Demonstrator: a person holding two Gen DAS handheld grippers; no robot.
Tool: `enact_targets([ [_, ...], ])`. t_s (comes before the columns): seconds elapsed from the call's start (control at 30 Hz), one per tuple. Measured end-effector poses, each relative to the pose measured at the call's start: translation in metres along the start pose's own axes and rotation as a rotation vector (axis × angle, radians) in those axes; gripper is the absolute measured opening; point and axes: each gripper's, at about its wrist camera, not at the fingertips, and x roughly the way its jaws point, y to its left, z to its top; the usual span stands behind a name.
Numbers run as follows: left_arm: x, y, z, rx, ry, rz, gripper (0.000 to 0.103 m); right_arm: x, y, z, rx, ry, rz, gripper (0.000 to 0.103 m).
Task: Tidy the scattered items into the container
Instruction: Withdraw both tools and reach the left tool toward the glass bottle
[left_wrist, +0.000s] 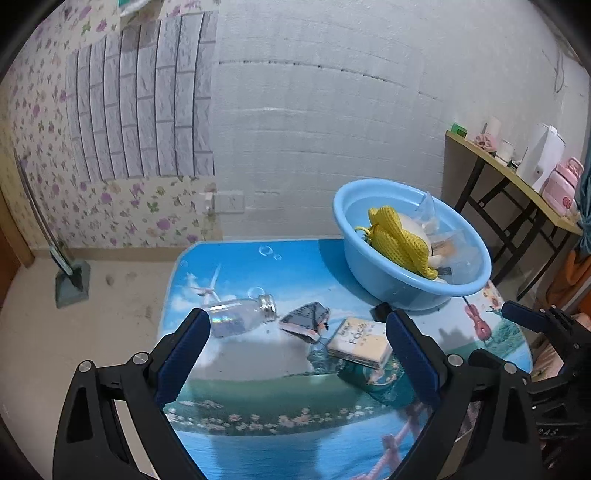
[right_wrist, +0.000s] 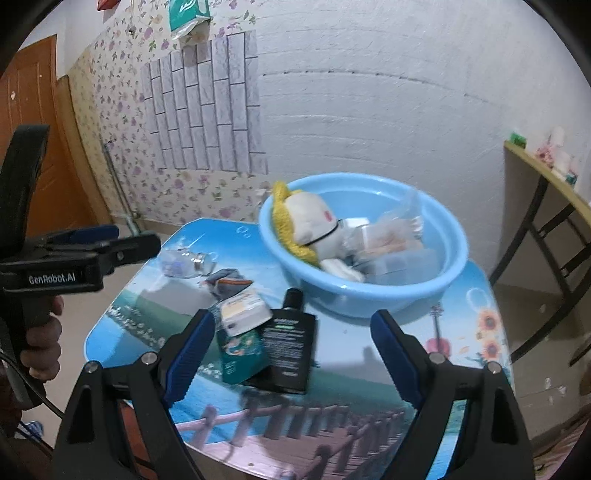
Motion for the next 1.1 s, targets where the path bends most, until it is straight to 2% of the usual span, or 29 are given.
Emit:
enact_targets([
  [0.17, 0.003, 0.006, -0.006, 0.005, 0.004, -0.004, 0.096, 0.004, 0.0, -0.001, 0.029, 0.017, 0.009, 0.087],
  [0.3, 0.017, -0.002, -0.007, 0.074, 0.027, -0.023, 0.096, 0.0, 0.001, -0.002, 0.025, -0.004, -0.011, 0.087],
  [0.47, 0.028, -0.019, 0.002, 0.172, 0.01, -0.099, 0.096, 0.007, -0.005, -0.016, 0.067, 0.036, -0.049, 0.087],
  [0.63, 0.026, -0.029, 0.01, 0.232, 0.06, -0.156, 0.096, 0.017, -0.015, -0.016, 0.167, 0.096, -0.074, 0.087],
  [0.73, 0.015, -0.033, 0.008, 0.297, 0.023, -0.184, 0.096, 0.013, -0.014, -0.014, 0.218, 0.073, -0.076, 0.087],
  [0.8, 0.01, -0.036, 0.002, 0.327, -0.002, -0.211, 0.096, 0.007, -0.01, -0.018, 0.205, 0.047, -0.095, 0.087],
  [0.97, 0.004, -0.034, -0.01, 0.234, -0.012, -0.218, 0.096, 0.004, -0.008, -0.035, 0.145, 0.049, -0.154, 0.087],
  [1.1, 0.0, -0.03, -0.024, 0.158, -0.001, -0.214, 0.096, 0.004, -0.022, -0.05, 0.179, 0.08, -0.142, 0.087],
])
